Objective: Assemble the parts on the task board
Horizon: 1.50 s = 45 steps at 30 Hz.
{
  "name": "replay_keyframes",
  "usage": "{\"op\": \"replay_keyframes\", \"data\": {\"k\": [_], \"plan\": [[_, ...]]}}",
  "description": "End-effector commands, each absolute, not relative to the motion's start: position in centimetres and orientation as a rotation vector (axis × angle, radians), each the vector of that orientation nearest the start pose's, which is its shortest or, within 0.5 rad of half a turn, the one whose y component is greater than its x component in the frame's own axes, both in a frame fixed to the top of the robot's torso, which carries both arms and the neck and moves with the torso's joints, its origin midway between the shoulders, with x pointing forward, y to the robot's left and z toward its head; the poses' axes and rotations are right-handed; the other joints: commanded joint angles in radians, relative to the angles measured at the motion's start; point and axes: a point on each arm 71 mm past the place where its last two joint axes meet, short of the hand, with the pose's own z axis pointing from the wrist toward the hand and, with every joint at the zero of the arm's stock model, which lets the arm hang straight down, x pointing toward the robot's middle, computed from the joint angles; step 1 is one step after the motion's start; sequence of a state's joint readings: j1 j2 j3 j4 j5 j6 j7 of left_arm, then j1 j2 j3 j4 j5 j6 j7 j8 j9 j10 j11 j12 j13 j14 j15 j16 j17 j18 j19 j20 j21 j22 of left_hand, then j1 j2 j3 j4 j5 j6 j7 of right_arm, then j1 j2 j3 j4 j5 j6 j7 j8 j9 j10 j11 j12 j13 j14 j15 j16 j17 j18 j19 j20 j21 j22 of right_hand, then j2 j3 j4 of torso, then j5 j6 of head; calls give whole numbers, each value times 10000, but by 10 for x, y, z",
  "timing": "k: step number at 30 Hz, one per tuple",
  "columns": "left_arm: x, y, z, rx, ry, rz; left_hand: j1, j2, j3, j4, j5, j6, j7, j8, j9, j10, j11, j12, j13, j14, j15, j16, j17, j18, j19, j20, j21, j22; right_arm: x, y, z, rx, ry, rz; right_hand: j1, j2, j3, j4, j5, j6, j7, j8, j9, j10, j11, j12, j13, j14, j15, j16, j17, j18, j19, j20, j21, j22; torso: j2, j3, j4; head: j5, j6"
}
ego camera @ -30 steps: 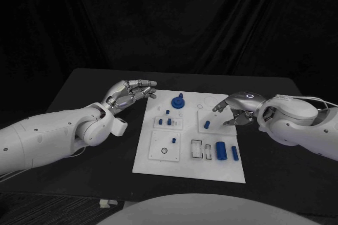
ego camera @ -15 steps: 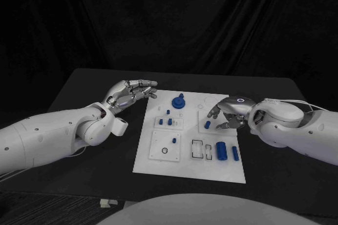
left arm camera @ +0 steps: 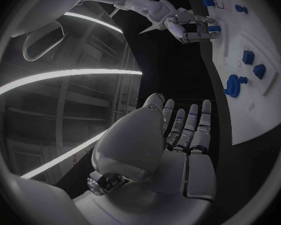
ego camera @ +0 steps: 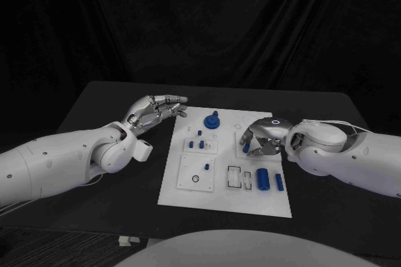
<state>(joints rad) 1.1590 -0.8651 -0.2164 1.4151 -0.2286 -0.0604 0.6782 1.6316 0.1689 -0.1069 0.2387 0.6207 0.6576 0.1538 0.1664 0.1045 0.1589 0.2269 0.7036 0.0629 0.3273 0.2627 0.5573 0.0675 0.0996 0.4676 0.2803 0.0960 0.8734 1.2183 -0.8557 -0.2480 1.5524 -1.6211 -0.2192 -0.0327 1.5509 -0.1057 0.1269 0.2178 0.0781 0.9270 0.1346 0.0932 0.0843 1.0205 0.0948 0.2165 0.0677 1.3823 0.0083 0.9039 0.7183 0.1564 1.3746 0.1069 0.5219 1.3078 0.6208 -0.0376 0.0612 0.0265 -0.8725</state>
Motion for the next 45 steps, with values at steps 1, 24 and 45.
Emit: {"op": "replay_keyframes", "data": {"k": [1, 24, 45], "plan": [[461, 235, -243, -7566, 15150, -17157, 115, -10, 62, 8, 37, 70, -7, 46, -15, 96, -1, -59, 11, 47, -24, -20, -10, -69, 32, 1, 39, -12, 442, -193, -252, -5083, 18388, 6219, -113, 14, 10, -63, -47, 302, -13, 138, 76, 151, -20, -52, 11, 92, -36, 69, 40, -89, 75, -18, 52, 449, 3, 2, 20, -4, -2], [461, 235, -246, -7640, 15274, -17128, 154, 27, 171, -29, 46, 70, 11, 36, -26, 105, 27, -87, 10, 31, -24, -43, -13, -71, 19, 1, 35, -24, 441, -191, -245, -4851, 17513, 6605, 825, 544, 909, -756, 345, 2140, -202, 691, 854, 1896, -453, -196, 27, 320, -399, 198, 408, -166, 299, -361, 594, 765, -8, -6, -14, 89, -2], [462, 233, -247, -7644, 15332, -17120, 163, 40, 230, -43, 47, 81, 23, 36, -30, 128, 52, -94, 12, 28, -28, -52, -13, -70, 12, -1, 33, -30, 403, -145, -187, -5770, 16492, 8289, 545, 372, 1101, -852, 805, 1876, -139, 316, 904, 2013, -402, -565, -1, 388, -363, 225, 555, -199, 297, -359, 761, 813, -4, -17, -9, 175, -2]]}}
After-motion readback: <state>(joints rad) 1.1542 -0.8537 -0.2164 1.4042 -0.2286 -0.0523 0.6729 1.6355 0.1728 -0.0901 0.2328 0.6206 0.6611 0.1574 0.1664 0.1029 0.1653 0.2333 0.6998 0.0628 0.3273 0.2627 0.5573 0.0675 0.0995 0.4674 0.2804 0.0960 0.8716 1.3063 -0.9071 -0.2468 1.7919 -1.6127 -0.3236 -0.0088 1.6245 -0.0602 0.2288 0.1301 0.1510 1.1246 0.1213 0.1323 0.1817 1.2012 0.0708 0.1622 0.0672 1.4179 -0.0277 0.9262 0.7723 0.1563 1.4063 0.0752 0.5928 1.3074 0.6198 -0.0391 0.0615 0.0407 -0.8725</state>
